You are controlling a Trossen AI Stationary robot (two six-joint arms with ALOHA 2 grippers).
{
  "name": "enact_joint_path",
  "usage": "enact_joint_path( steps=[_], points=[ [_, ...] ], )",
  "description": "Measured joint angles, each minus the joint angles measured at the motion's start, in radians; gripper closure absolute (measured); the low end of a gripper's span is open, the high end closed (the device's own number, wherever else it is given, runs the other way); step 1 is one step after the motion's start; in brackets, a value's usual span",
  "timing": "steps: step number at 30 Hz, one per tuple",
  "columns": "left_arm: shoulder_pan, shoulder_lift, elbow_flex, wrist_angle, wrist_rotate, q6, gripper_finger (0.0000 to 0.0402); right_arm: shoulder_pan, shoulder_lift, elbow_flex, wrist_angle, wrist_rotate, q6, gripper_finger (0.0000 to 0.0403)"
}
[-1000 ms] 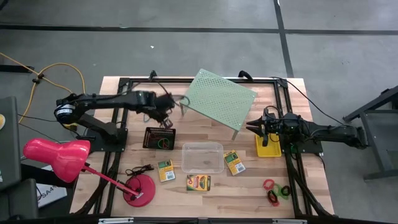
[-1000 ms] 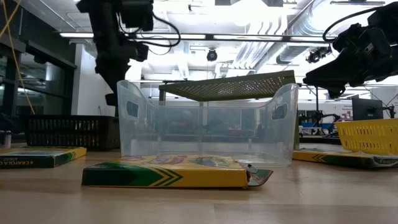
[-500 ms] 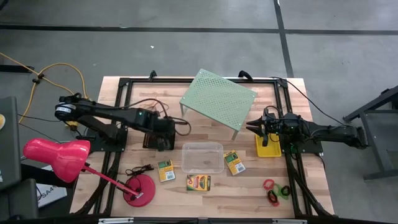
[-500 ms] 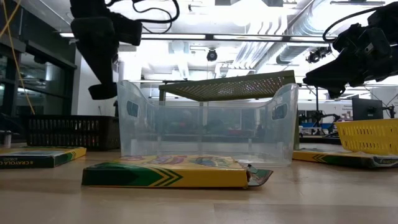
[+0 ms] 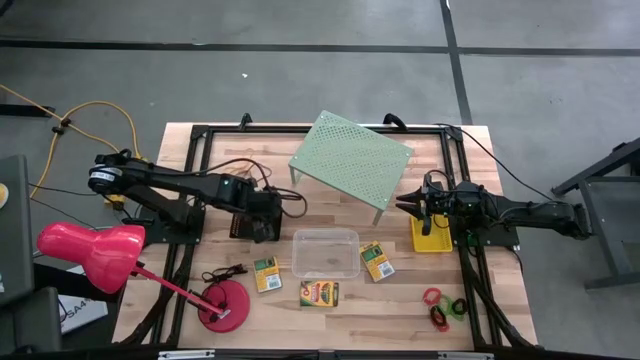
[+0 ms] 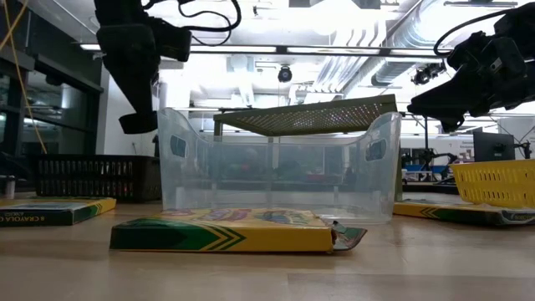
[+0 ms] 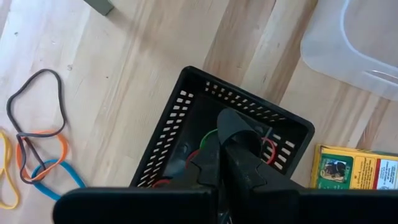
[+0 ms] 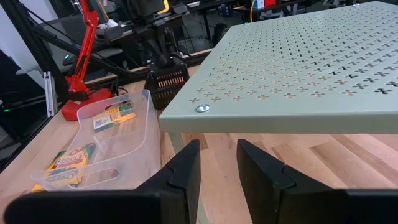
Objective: Pick & Place Office Desk Supplies
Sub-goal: Put the black rubber band into the black bin, then put the purple rubber band into the black bin
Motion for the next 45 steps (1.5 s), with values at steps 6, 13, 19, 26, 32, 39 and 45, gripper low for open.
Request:
enact_joint_path(
  steps=[6,13,19,26,32,39,45],
  points=[
    [-0.004,0.064,-0.015,-0.002,-0.001,0.0,0.0401,0.0,0.0,0.0,0.0,0.0,0.0,0.0309],
    [-0.008,0.175,-0.015,0.007,0.009,0.0,0.0401,0.0,0.0,0.0,0.0,0.0,0.0,0.0309],
    [-0.008,0.211,-0.015,0.013,0.016,0.0,0.0401,0.0,0.0,0.0,0.0,0.0,0.0,0.0309],
    [-0.008,0.211,-0.015,0.013,0.015,0.0,0.04,0.0,0.0,0.0,0.0,0.0,0.0,0.0309],
    [-0.008,0.211,-0.015,0.014,0.015,-0.011,0.0373,0.0,0.0,0.0,0.0,0.0,0.0,0.0309],
    [-0.008,0.211,-0.015,0.014,0.015,-0.011,0.0345,0.0,0.0,0.0,0.0,0.0,0.0,0.0309],
    [-0.008,0.211,-0.015,0.014,0.015,-0.011,0.0343,0.0,0.0,0.0,0.0,0.0,0.0,0.0309]
  ],
)
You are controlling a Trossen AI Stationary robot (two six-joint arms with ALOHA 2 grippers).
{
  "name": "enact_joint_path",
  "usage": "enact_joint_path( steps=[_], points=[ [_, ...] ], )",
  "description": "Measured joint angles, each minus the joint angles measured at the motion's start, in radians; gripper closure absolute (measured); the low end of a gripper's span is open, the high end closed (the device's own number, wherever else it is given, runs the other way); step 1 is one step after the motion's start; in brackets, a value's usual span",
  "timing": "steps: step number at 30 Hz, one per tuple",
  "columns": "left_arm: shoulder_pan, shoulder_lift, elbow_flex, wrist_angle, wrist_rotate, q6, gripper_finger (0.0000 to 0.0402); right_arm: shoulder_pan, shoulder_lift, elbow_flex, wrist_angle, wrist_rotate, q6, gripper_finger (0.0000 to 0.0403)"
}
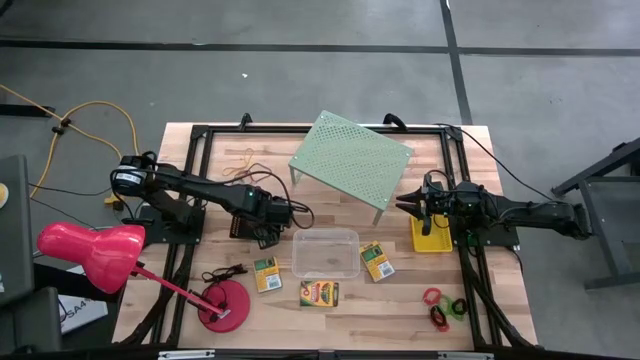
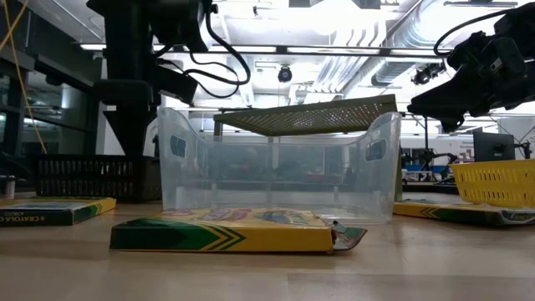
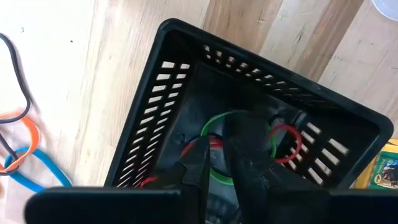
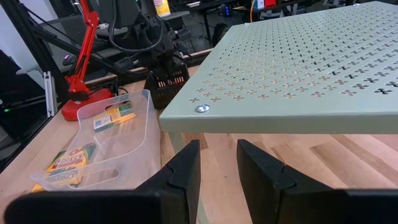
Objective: Pick & Place Office Desk Supplies
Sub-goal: Put the purple rubber band into the black bin
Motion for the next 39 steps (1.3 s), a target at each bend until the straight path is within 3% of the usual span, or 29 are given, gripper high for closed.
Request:
enact_joint_path(
  steps=[10,22,33,39],
  points=[
    [0.02,-0.019,0.0,0.0,0.002,0.0,0.0343,0.0,0.0,0.0,0.0,0.0,0.0,0.0309],
    [0.189,-0.144,0.001,0.0,0.0,0.016,0.0343,0.0,0.0,0.0,0.0,0.0,0.0,0.0309],
    [0.243,-0.147,0.001,0.0,0.002,0.041,0.0343,0.0,0.0,0.0,0.0,0.0,0.0,0.0309],
    [0.328,-0.147,0.001,0.0,0.002,0.04,0.0343,0.0,0.0,0.0,0.0,0.0,0.0,0.0309]
  ],
)
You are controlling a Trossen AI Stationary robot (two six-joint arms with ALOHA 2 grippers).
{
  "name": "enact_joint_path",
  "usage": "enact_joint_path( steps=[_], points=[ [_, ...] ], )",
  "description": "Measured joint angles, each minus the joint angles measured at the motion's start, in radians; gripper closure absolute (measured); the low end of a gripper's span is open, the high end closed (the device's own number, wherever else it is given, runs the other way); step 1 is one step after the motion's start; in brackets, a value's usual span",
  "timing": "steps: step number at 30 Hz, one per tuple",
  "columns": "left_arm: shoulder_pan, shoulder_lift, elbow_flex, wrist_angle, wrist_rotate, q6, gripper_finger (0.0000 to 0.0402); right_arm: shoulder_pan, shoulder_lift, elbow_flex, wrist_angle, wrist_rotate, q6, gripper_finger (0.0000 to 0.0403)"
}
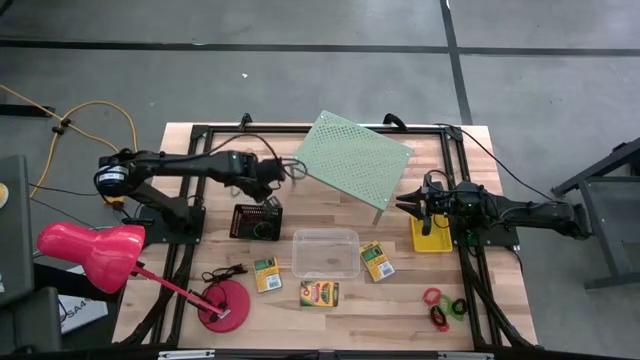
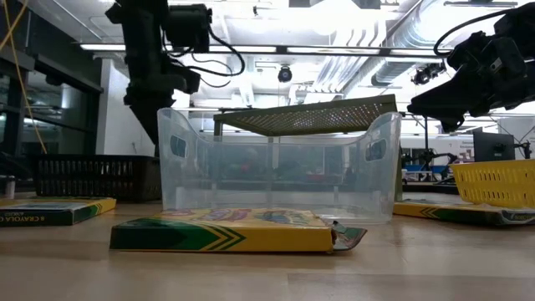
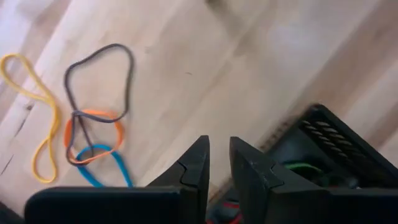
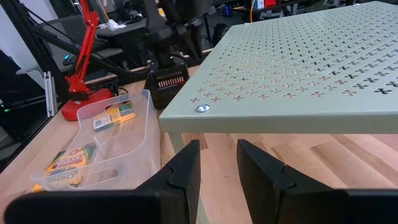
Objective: Pick & Place Office Desk Supplies
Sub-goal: Put the purple rubber band into the black bin
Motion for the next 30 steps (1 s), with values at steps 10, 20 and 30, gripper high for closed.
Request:
enact_joint_path(
  steps=[10,20,30],
  points=[
    [0.227,0.0,0.0,0.0,-0.001,-0.003,0.0343,0.0,0.0,0.0,0.0,0.0,0.0,0.0309],
    [0.366,0.0,0.0,0.0,-0.002,-0.002,0.0343,0.0,0.0,0.0,0.0,0.0,0.0,0.0309],
    [0.347,0.0,0.0,0.0,-0.001,0.24,0.0343,0.0,0.0,0.0,0.0,0.0,0.0,0.0309]
  ],
)
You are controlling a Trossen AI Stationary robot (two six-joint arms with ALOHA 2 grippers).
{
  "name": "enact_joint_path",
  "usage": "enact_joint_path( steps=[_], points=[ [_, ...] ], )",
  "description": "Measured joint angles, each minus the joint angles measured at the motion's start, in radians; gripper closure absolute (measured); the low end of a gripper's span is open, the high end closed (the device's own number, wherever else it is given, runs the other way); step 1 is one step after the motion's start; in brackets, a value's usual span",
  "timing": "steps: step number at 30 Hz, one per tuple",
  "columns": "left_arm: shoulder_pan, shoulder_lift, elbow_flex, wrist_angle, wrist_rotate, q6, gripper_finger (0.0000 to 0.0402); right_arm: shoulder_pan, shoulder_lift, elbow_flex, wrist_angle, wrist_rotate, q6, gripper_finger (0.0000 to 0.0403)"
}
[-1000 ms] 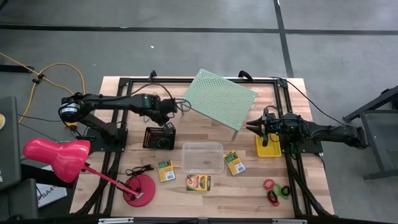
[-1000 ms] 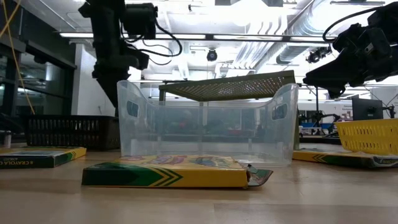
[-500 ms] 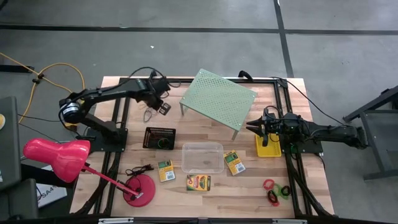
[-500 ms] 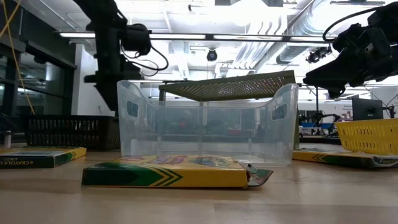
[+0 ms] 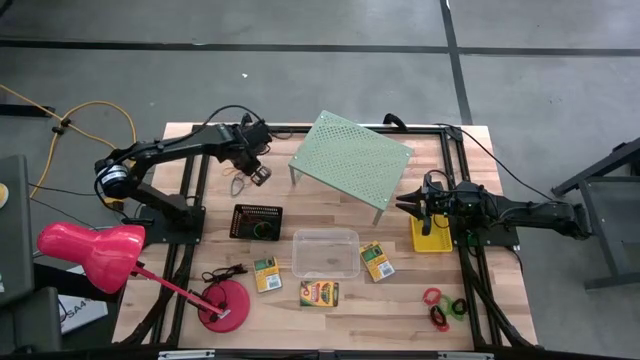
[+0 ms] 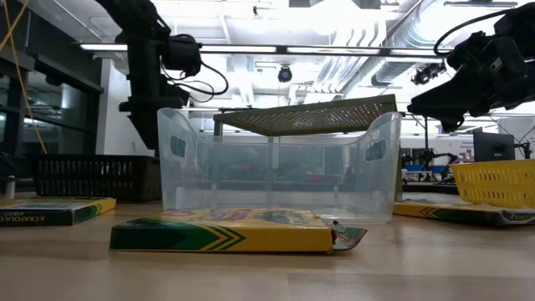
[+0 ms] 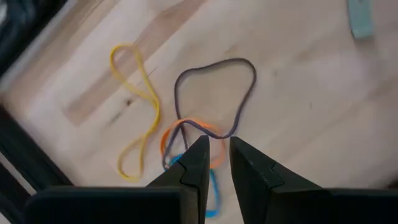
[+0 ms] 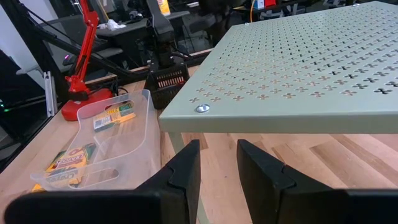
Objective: Pick & Place Office Desk Supplies
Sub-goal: Put the purple rubber band into the black bin
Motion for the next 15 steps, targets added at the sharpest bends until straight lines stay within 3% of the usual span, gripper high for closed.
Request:
enact_joint_path(
  steps=[6,15],
  points=[
    [-0.018,0.0,0.0,0.0,0.0,0.459,0.0343,0.0,0.0,0.0,0.0,0.0,0.0,0.0309],
    [-0.014,0.0,0.0,-0.011,0.017,0.903,0.0343,0.0,0.0,0.0,0.0,0.0,0.0,0.0309]
  ],
)
